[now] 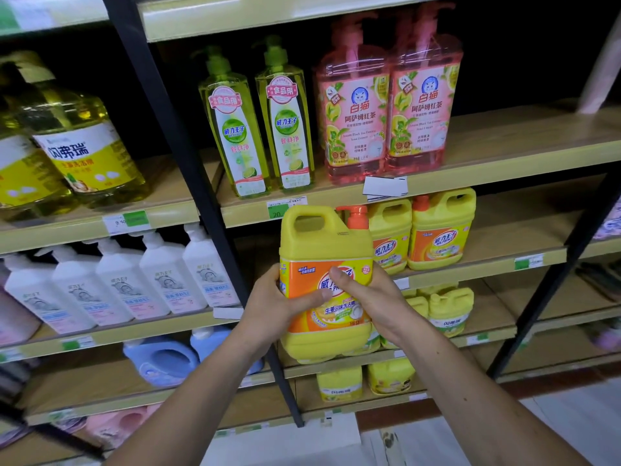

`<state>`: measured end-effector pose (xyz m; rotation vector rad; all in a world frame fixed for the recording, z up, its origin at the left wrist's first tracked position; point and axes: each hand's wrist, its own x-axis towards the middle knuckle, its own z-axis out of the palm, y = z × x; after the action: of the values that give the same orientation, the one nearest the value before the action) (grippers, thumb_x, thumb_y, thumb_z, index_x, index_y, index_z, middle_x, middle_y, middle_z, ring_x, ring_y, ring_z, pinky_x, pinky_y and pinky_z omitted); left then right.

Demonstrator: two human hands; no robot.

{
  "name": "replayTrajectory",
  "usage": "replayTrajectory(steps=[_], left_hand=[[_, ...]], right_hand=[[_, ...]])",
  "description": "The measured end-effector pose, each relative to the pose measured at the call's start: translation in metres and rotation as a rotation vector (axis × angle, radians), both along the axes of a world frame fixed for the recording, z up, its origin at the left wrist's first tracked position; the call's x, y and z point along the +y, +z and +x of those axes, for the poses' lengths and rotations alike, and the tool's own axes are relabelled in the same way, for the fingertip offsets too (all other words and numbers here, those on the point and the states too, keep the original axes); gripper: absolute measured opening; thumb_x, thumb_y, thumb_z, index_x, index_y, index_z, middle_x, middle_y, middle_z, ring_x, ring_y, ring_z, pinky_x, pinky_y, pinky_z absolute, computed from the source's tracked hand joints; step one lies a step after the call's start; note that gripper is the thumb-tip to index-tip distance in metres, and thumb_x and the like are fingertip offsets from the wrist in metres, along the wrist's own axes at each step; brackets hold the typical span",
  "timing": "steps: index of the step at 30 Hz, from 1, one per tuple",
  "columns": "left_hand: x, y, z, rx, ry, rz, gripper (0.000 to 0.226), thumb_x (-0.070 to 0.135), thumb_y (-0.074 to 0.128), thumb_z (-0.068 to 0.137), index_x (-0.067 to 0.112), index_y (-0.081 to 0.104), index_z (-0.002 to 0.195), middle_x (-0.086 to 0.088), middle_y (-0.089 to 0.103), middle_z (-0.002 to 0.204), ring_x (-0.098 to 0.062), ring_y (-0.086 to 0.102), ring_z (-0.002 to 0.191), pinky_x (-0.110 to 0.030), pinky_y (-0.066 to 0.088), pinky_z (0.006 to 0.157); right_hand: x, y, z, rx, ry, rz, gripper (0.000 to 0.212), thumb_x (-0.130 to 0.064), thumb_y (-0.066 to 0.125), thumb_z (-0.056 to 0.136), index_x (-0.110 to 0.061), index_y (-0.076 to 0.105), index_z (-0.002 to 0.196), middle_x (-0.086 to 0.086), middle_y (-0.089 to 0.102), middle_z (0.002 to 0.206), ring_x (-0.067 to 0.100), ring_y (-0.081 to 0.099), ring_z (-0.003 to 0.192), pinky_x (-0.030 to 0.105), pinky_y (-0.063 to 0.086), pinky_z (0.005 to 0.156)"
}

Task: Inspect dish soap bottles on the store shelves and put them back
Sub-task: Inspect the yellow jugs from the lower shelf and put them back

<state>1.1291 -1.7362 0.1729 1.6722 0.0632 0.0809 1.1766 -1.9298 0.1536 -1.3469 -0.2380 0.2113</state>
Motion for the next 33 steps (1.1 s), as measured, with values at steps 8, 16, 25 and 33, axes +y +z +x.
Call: replayTrajectory(steps=[8, 16, 25, 33], left_hand=[[0.010, -0.022, 0.001, 0.079, -0.091, -0.208, 0.068, 0.030, 0.106, 0.064, 0.022, 0.076, 0.125, -0.015, 0.079, 0.125, -0.040, 0.078, 0.111, -0.046, 0.067, 0.086], [0.007, -0.030, -0.001, 0.091, -0.149, -0.346, 0.075, 0.029, 0.099, 0.076, 0.013, 0.064, 0.140, -0.019, 0.075, 0.133, -0.043, 0.074, 0.119, -0.049, 0.064, 0.092], [-0.001, -0.016, 0.005, 0.097, -0.015, -0.322, 0.058, 0.036, 0.085, 0.088, 0.007, 0.067, 0.135, -0.017, 0.080, 0.122, -0.040, 0.079, 0.109, -0.046, 0.067, 0.085], [-0.004, 0.002, 0.007, 0.194, -0.021, -0.427, 0.043, 0.043, 0.088, 0.084, 0.010, 0.084, 0.111, -0.023, 0.079, 0.119, -0.040, 0.080, 0.104, -0.046, 0.067, 0.077]], right_hand=[[-0.010, -0.002, -0.001, 0.052, 0.077, -0.076, 0.078, -0.044, 0.093, 0.074, -0.025, 0.057, 0.142, 0.000, 0.078, 0.127, 0.023, 0.076, 0.117, 0.054, 0.058, 0.105], [-0.008, -0.010, 0.007, 0.036, -0.007, -0.073, 0.063, -0.037, 0.100, 0.065, -0.017, 0.074, 0.120, 0.006, 0.083, 0.111, 0.030, 0.080, 0.104, 0.049, 0.064, 0.091], [0.002, -0.004, 0.006, 0.078, -0.071, 0.011, 0.055, -0.047, 0.098, 0.064, -0.020, 0.080, 0.108, 0.006, 0.084, 0.107, 0.028, 0.082, 0.098, 0.038, 0.066, 0.077], [-0.001, 0.018, 0.012, 0.224, -0.023, 0.026, 0.052, -0.047, 0.084, 0.087, -0.021, 0.070, 0.130, 0.006, 0.080, 0.122, 0.027, 0.079, 0.107, 0.049, 0.063, 0.095]])
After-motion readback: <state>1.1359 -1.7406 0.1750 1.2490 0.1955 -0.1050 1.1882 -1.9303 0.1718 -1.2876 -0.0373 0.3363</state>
